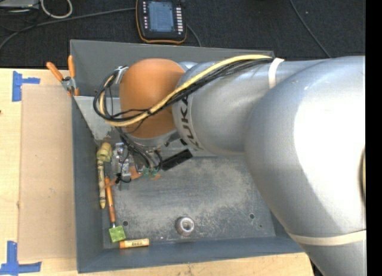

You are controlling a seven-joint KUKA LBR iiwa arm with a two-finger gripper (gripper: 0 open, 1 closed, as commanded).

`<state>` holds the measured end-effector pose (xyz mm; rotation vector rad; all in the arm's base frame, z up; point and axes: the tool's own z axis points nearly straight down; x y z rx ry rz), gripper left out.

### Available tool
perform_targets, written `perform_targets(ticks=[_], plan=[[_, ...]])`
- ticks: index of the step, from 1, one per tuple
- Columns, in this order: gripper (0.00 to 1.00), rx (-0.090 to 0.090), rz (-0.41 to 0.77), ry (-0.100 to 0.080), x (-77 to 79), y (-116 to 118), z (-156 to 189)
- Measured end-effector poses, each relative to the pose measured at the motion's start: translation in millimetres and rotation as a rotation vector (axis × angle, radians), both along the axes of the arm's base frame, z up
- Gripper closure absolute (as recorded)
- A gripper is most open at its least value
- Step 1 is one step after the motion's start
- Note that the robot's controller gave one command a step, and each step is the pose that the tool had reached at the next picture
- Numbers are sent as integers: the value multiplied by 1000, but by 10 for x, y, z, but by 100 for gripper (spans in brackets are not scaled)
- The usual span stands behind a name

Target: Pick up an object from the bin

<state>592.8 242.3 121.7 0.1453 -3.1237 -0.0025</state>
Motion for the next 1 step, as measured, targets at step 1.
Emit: perform_targets(ticks=[1], plan=[[100,0,-2,2,-5,-3,278]])
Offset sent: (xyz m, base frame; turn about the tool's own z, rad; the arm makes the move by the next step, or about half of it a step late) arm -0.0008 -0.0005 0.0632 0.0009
